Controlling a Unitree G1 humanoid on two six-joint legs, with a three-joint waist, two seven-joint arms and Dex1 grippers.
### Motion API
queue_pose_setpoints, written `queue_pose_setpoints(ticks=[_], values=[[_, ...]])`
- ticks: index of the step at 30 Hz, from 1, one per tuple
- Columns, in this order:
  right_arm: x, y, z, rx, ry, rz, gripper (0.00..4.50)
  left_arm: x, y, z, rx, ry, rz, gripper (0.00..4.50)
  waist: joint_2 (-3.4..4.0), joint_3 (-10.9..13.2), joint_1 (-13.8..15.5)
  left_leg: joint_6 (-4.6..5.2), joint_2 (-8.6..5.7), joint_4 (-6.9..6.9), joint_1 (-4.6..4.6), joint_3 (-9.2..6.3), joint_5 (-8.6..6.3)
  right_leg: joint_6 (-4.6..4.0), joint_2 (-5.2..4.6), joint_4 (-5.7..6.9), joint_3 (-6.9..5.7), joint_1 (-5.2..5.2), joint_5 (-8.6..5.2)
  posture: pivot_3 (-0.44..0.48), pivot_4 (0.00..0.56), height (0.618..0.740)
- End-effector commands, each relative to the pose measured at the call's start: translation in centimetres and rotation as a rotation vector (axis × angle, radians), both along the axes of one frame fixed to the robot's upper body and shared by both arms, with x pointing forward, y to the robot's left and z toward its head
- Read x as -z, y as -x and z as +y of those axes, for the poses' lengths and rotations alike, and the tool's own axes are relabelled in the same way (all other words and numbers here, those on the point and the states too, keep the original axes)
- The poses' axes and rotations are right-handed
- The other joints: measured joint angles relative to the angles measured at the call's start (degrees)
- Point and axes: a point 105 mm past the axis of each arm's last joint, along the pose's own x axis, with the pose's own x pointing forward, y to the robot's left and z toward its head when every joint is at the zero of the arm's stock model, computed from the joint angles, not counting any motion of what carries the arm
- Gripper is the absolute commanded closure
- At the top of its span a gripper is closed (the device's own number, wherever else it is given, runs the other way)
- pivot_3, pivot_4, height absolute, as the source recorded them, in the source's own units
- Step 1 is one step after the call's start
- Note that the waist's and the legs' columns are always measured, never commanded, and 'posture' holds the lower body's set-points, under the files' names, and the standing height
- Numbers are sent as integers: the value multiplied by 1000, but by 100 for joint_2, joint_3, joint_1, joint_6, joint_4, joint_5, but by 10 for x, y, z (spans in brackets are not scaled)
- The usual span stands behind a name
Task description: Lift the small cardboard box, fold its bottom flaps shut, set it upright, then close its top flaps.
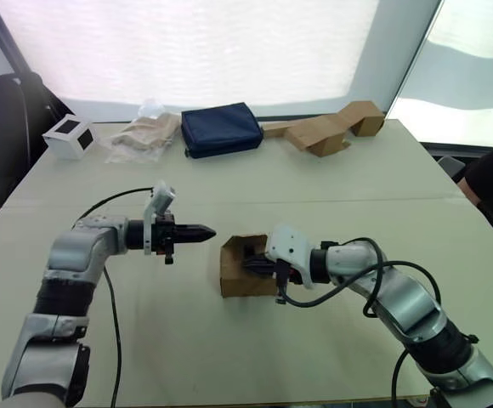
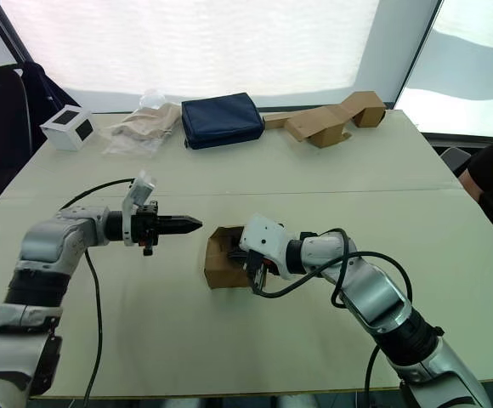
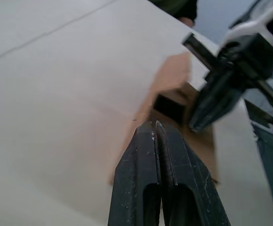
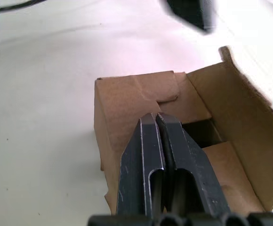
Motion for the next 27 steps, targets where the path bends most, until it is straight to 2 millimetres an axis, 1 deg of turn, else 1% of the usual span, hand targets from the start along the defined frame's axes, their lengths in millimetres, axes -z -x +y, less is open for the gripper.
queue_pose_setpoints(ticks=[1, 4, 7, 11, 12, 16, 18, 19, 20, 22, 24, 27], values=[[-12, -1, 2, -4, -37, -46, 4500, -10, 22, -8, 36, 7, -18, 4414, 0, 0, 0, 0, 1, 0, 0, 0, 0, 0, 1, 0, 0, 0, 0, 0, 150, 740], [-12, -2, 2, -3, -42, -48, 4500, -7, 28, -12, 31, 14, -4, 4414, 0, 0, 9, 0, 1, 0, 0, -1, 0, 0, 3, 0, 0, 0, 0, 0, 150, 740], [-14, -2, 2, -5, -47, -50, 4500, 1, 31, -16, 30, -2, 6, 4414, 0, 0, 8, 0, -1, 0, 1, 1, 0, 0, 3, -1, -1, 0, 0, 0, 150, 740], [-33, 5, 3, -49, -124, -77, 4500, 18, 29, -16, -1, -24, 29, 4414, 0, 0, 1, 0, 1, 0, 1, 0, 0, 0, 6, -2, -2, 0, 0, 0, 150, 740], [-37, 6, 2, -58, -136, -78, 4500, 20, 31, -16, 4, -24, 34, 4414, 0, 0, 4, 0, 1, 0, 1, 0, 0, -1, 7, -2, -2, 0, 0, 0, 150, 740], [-60, 11, -6, -85, -220, -84, 4500, 22, 26, -17, -17, -2, 40, 4414, 0, 0, 13, 0, 0, -1, 1, 1, 0, -1, 5, -4, -3, 1, 0, 0, 150, 740], [-73, 4, -10, -53, -276, -89, 4500, 22, 22, -18, -40, 1, 34, 4414, 0, 0, 15, 0, 0, 0, 1, 1, 0, 0, 5, -5, -3, 2, 0, 0, 150, 740], [-76, -15, -16, 41, -256, -150, 4500, 22, 22, -19, -39, 3, 31, 4414, 0, 0, 15, 0, 0, 0, 1, 1, 0, -1, 5, -6, -3, 3, 0, 0, 150, 740], [-78, -29, -21, 107, -234, -195, 4500, 22, 23, -20, -38, 4, 29, 4414, 0, 0, 10, 0, -1, -1, 1, 1, 0, -1, 5, -6, -3, 3, 0, 0, 150, 740], [-73, -51, -27, 195, -153, -254, 4500, 21, 24, -21, -31, 7, 27, 4414, 0, 0, -5, 0, 0, 0, 5, 4, 0, 0, 5, -5, -2, 3, 0, 0, 150, 740], [-69, -57, -26, 202, -119, -257, 4500, 21, 24, -21, -31, 8, 26, 4414, 0, 0, -5, 0, 0, -2, 7, 4, 0, -1, 8, -4, -2, 3, 0, 0, 150, 740], [-63, -57, -20, 171, -90, -242, 4500, 21, 25, -21, -25, -1, 22, 4414, 0, 0, -2, 0, 1, -9, 4, 5, 0, -2, 9, -7, -2, -1, -1, 0, 150, 740]])
